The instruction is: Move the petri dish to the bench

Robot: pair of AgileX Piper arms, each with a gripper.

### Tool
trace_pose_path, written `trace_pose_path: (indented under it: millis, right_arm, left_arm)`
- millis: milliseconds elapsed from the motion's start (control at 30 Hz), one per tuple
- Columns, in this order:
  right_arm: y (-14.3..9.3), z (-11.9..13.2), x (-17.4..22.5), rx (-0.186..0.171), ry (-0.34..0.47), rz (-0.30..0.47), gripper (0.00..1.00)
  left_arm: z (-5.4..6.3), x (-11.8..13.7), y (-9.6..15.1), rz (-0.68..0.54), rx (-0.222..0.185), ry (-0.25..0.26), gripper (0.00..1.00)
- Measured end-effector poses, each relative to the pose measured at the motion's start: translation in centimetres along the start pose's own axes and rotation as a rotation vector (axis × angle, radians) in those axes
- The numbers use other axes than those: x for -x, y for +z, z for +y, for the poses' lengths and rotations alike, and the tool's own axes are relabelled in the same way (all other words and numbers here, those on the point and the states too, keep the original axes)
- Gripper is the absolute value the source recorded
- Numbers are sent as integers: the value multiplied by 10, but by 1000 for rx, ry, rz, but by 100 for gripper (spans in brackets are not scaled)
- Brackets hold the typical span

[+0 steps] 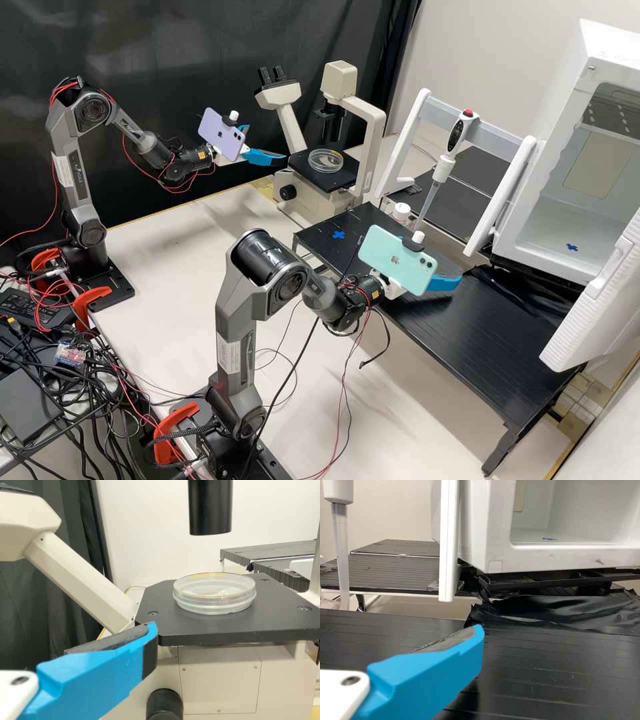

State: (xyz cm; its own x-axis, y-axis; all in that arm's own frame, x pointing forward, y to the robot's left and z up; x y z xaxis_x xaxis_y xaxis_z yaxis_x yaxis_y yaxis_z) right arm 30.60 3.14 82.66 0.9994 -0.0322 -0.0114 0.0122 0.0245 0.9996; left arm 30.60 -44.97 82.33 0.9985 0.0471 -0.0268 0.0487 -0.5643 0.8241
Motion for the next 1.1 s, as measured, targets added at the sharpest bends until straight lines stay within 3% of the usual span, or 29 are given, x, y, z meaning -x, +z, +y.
trace_pose_path:
  millis: [433,633,767,900,1100]
  right_arm:
    - [0,-3,10,-8,-5,-5,100]
    - [-26,-10,28,-8,-9,106,100]
    - [-53,-21,38,24,-29,216,100]
    - [-73,-35,43,61,-53,275,100]
    - [-111,-62,40,160,-110,403,100]
  left_arm:
    - [0,0,0,0,0,0,100]
    - [0,0,0,0,0,0,100]
    - [0,0,0,0,0,0,100]
    - [0,0,0,0,0,0,100]
    - [0,0,0,0,0,0,100]
